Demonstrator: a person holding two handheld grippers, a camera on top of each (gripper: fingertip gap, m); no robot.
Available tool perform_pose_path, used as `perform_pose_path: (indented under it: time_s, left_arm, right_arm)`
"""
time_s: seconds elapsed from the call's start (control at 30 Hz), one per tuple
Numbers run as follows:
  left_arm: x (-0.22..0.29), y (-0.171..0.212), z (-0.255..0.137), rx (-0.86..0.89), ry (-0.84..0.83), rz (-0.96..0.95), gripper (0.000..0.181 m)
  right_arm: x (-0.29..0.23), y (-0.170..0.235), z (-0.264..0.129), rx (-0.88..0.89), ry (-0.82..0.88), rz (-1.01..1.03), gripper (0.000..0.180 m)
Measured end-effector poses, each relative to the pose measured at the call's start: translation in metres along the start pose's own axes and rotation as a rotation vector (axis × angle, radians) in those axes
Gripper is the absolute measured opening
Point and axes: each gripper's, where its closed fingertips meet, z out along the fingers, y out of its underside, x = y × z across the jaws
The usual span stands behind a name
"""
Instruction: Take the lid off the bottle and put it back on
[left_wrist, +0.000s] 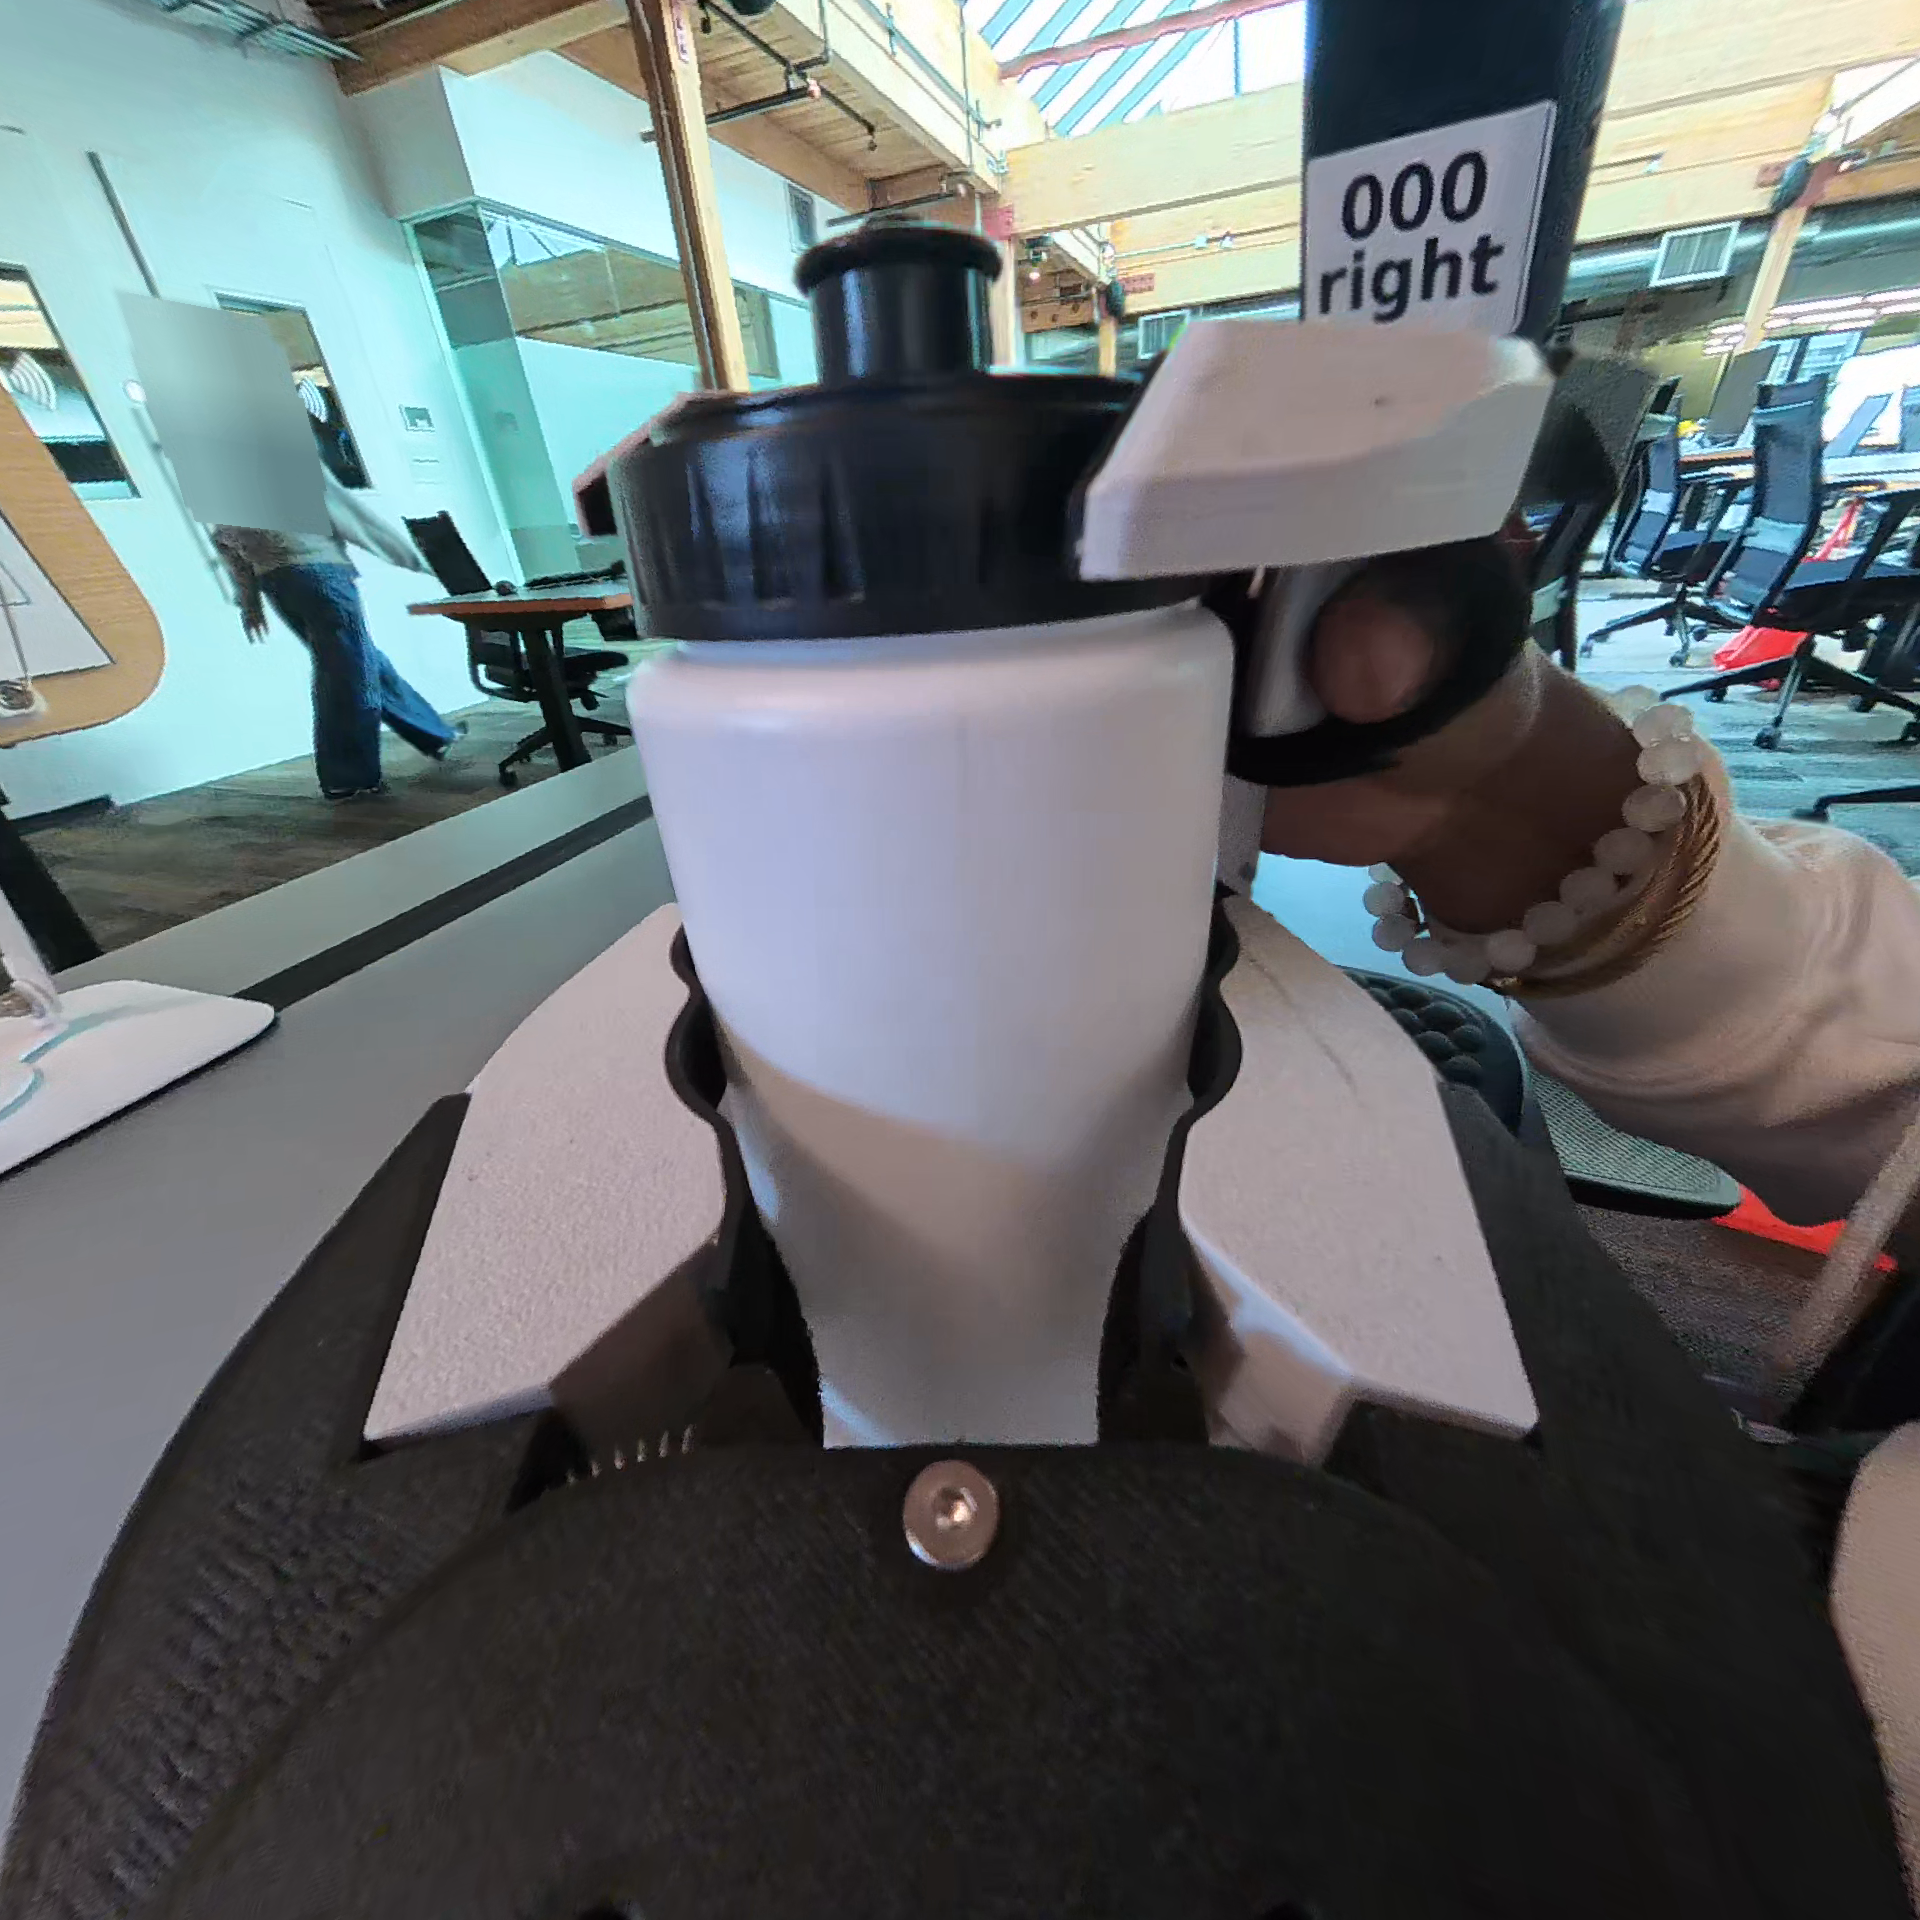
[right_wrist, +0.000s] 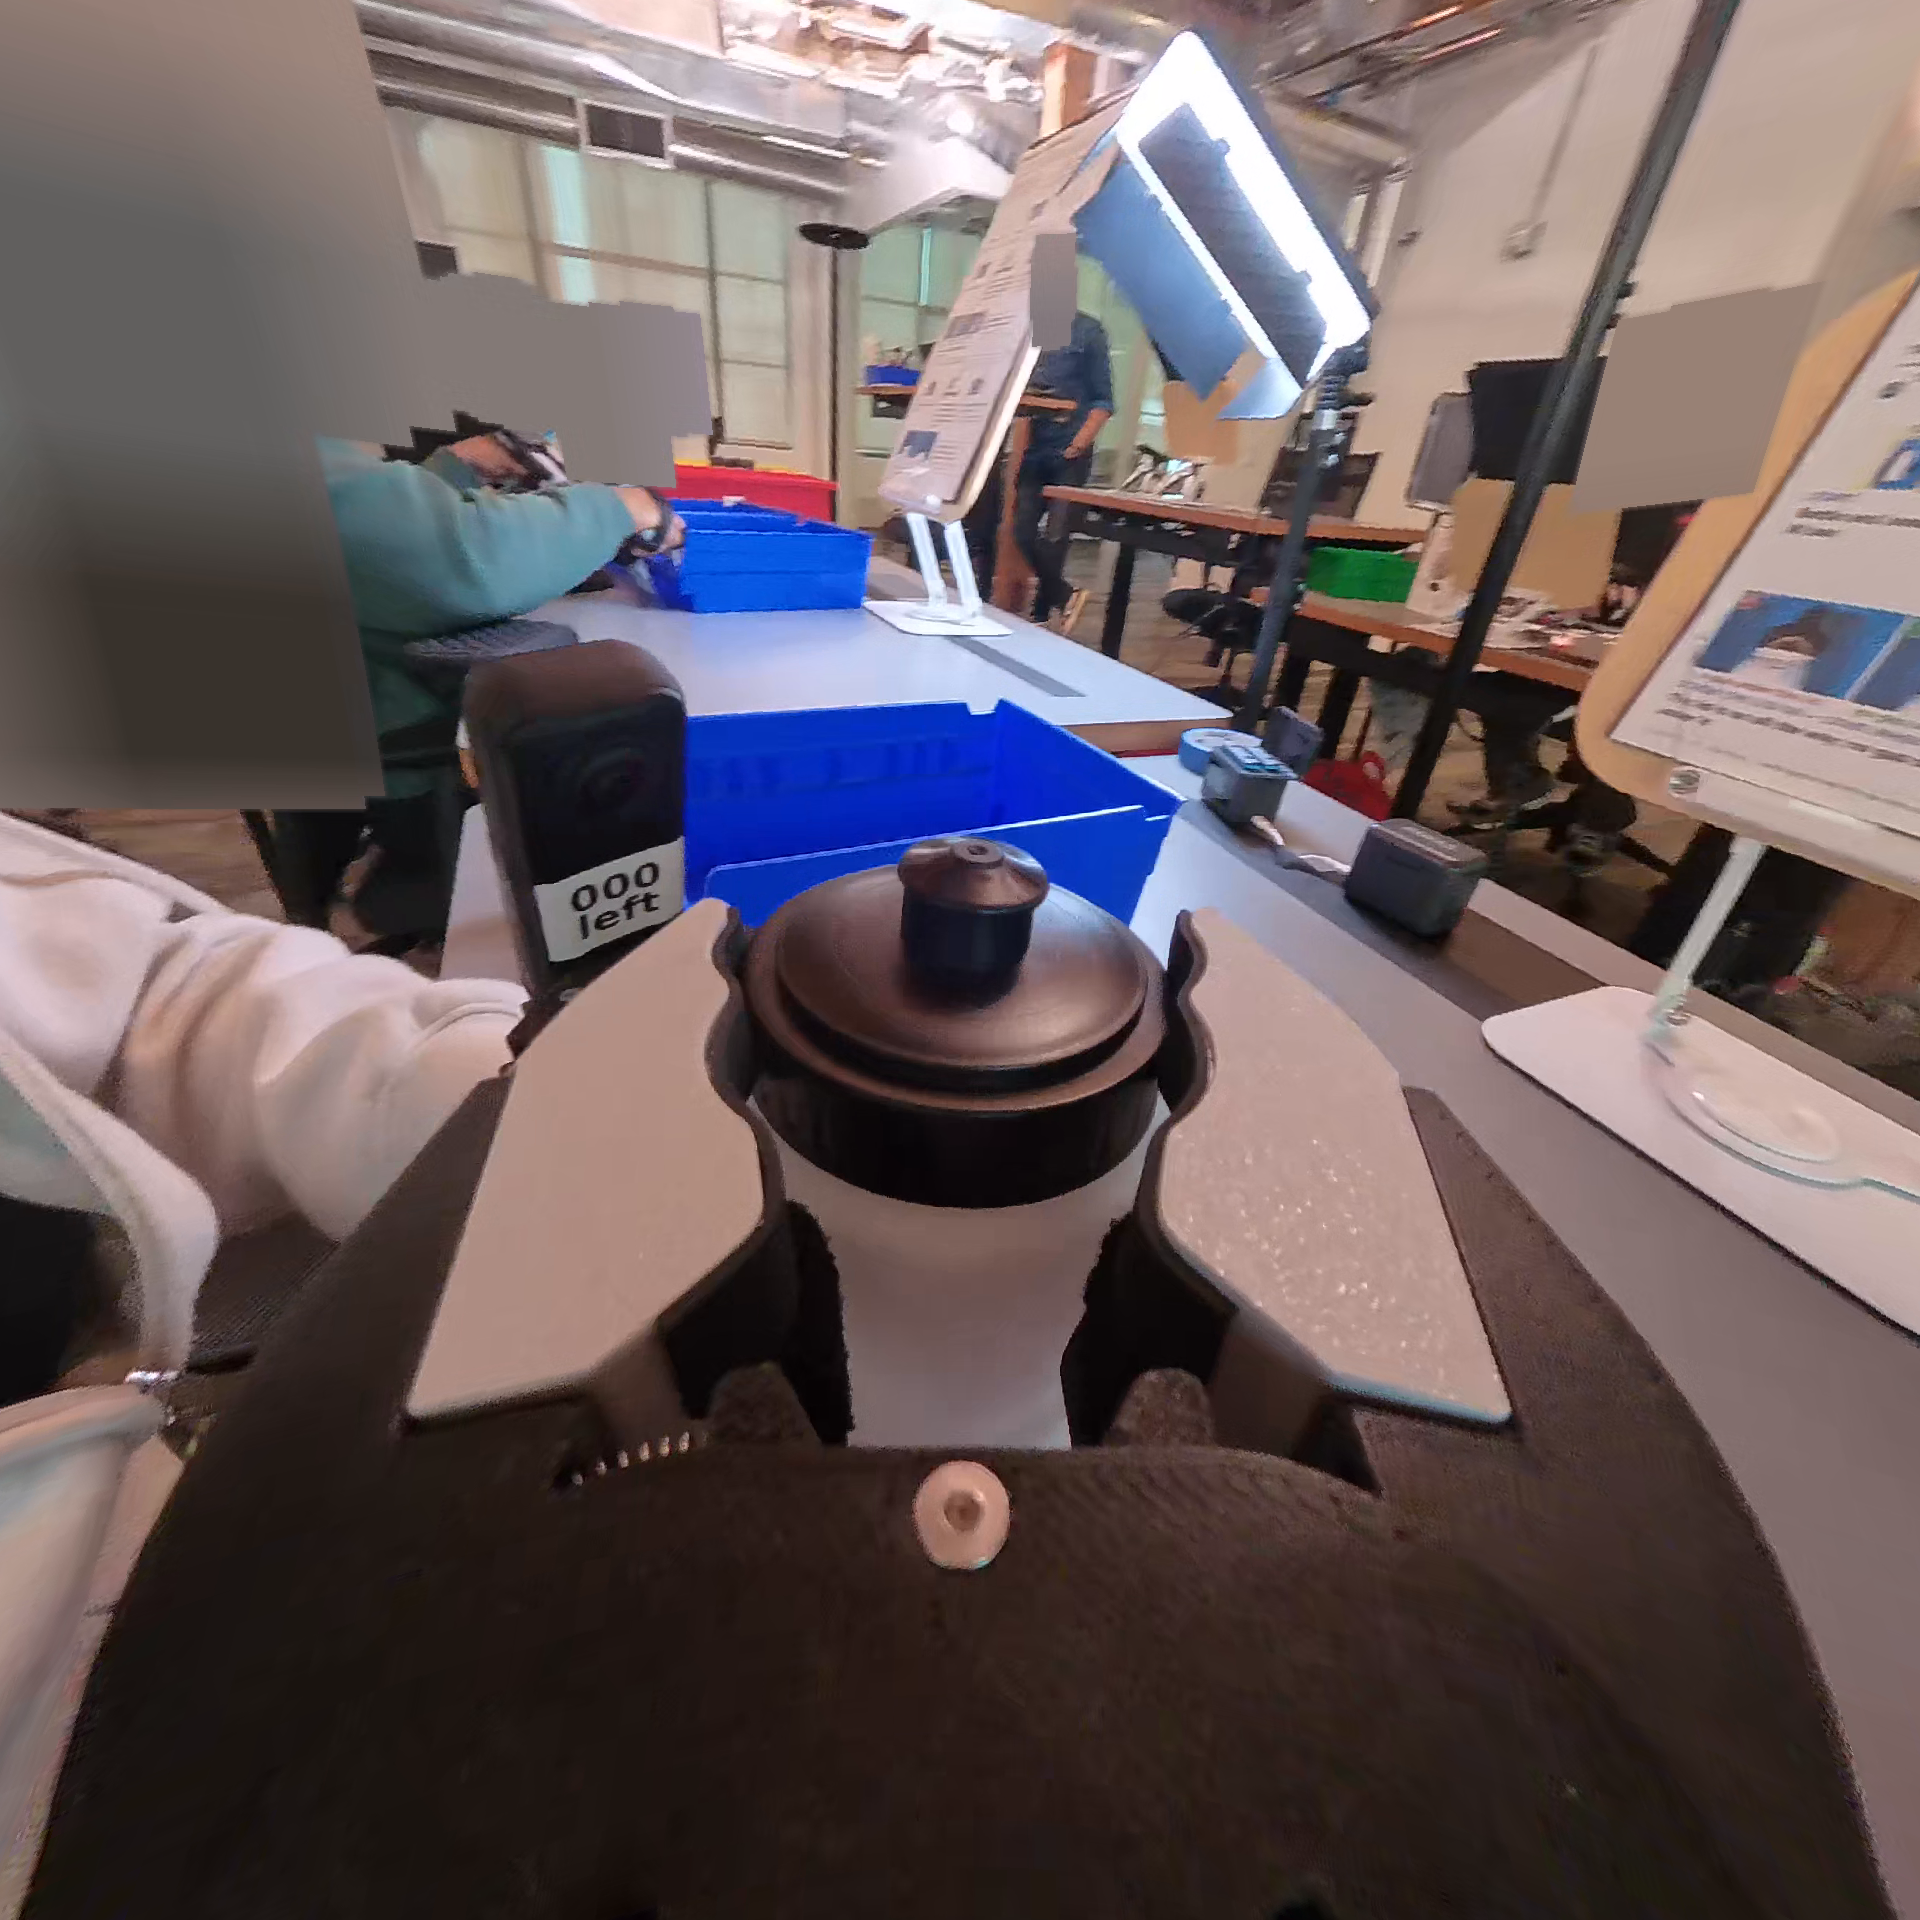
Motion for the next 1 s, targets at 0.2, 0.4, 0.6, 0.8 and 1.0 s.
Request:
perform_pose_path:
  time_s: [0.2, 0.4, 0.6, 0.8, 1.0]
  left_arm:
    - [-0.001, -0.004, 0.001, 0.044, 0.018, 0.041, 0.093]
    - [-0.001, -0.01, 0.0, 0.047, -0.048, 0.217, 0.1]
    - [-0.005, -0.003, -0.001, -0.068, -0.058, 0.115, 0.091]
    - [-0.003, 0.0, -0.001, -0.118, -0.093, 0.055, 0.088]
    - [-0.004, 0.001, -0.001, -0.147, -0.132, 0.034, 0.088]
  right_arm:
    - [0.001, -0.001, 0.0, 0.037, -0.081, 0.026, 0.077]
    - [-0.012, 0.003, -0.002, -0.021, -0.289, -0.011, 0.078]
    - [-0.008, 0.004, 0.0, -0.034, -0.272, 0.005, 0.078]
    - [-0.005, 0.002, -0.002, 0.038, -0.166, 0.046, 0.077]
    - [-0.003, 0.002, -0.002, 0.057, -0.099, 0.058, 0.078]
